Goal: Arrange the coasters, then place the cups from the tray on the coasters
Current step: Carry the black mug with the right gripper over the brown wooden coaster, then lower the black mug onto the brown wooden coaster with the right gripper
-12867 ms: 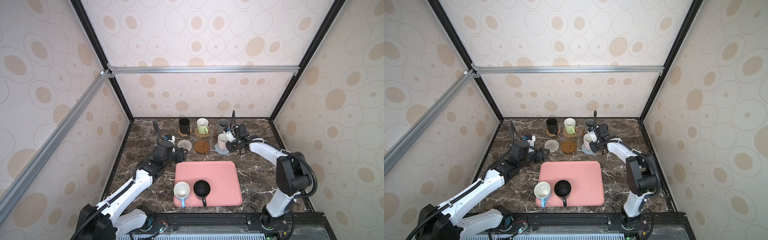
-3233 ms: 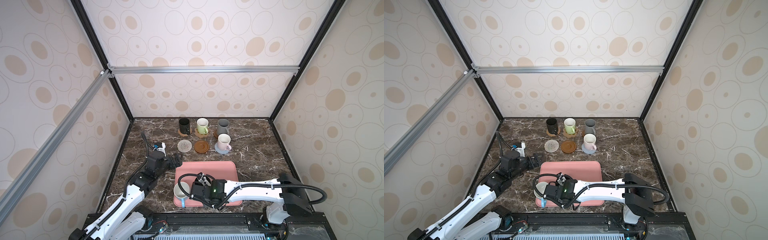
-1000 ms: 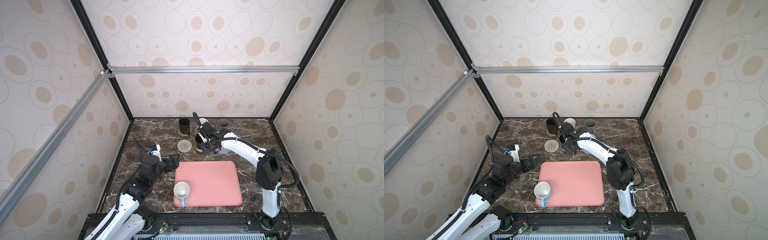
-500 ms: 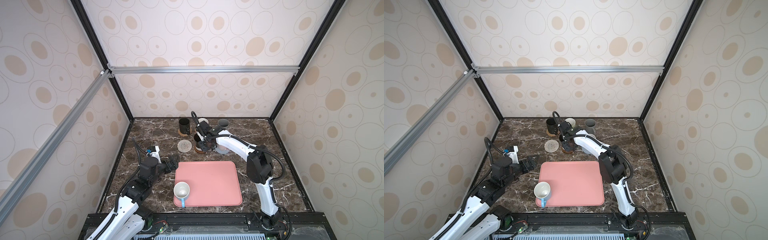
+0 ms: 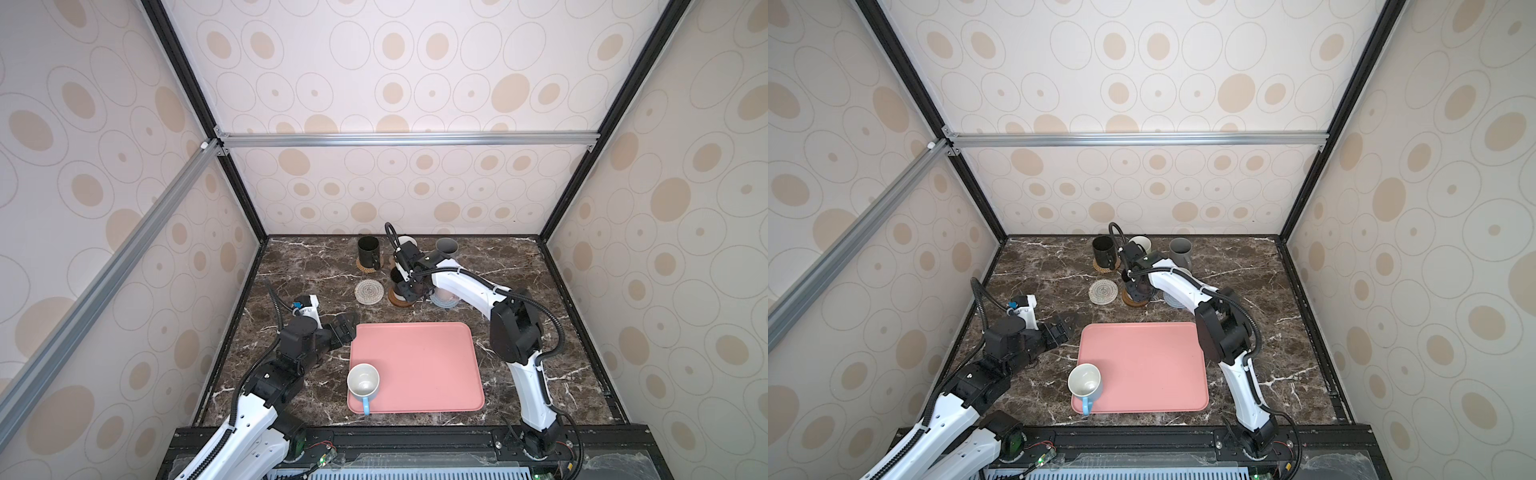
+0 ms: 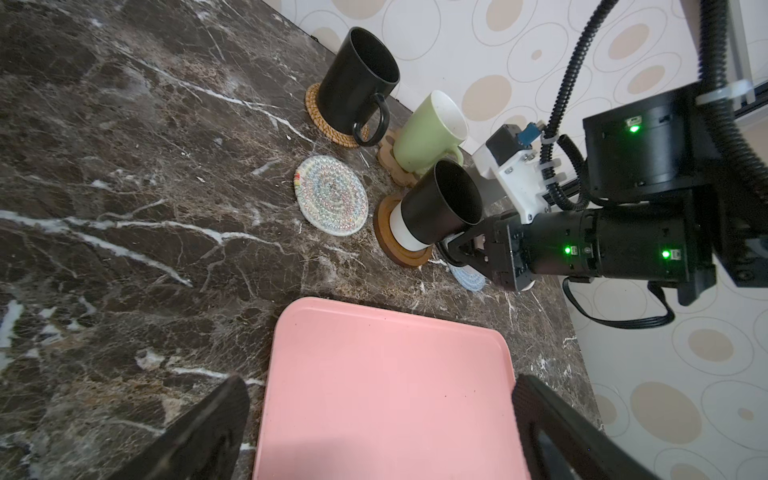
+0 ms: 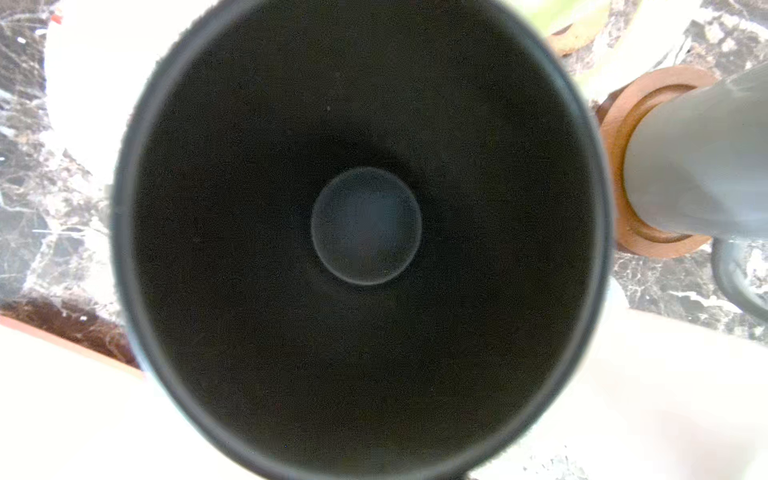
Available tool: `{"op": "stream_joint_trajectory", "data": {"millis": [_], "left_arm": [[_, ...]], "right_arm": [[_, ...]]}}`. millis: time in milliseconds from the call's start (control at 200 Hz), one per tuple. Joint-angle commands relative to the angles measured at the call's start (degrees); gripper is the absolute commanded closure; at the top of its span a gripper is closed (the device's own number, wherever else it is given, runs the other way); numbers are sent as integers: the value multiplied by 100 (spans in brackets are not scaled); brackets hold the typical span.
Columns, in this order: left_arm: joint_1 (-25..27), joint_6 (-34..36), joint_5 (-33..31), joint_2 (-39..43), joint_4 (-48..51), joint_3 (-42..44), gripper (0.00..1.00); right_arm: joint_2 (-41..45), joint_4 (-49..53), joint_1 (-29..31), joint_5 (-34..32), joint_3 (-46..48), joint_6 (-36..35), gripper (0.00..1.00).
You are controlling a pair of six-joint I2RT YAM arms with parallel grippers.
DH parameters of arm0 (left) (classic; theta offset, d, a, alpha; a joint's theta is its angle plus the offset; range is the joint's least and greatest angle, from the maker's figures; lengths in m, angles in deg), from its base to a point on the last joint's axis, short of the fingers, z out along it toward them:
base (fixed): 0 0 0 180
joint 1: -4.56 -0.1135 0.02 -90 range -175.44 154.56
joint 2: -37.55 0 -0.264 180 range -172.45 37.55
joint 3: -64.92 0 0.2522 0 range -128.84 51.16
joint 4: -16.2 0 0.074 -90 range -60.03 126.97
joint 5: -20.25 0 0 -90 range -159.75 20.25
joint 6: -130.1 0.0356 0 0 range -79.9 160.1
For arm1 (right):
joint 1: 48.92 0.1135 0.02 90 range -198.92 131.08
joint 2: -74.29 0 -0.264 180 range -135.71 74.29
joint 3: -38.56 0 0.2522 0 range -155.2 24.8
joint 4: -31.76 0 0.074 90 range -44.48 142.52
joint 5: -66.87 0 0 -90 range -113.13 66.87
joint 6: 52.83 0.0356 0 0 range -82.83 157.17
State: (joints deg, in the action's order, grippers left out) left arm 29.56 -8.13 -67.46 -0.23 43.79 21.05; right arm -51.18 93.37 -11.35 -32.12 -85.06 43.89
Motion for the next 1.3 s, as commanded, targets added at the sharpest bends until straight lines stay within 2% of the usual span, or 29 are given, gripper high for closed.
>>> {"op": "stream_joint_trajectory", "data": {"millis": [0,555,1296], "left_arm": [[-52,-89,-26,78,24,-39,0],[-52,-106,-121,205,164,-48,0],[-47,-151,-178,321,244,-11,0]], "right_arm": [[7,-303,-46,-34,-33,-31,88],[121,-400,-72,257,268,-83,88],[330,-356,-73,166,536,-66,88]]}}
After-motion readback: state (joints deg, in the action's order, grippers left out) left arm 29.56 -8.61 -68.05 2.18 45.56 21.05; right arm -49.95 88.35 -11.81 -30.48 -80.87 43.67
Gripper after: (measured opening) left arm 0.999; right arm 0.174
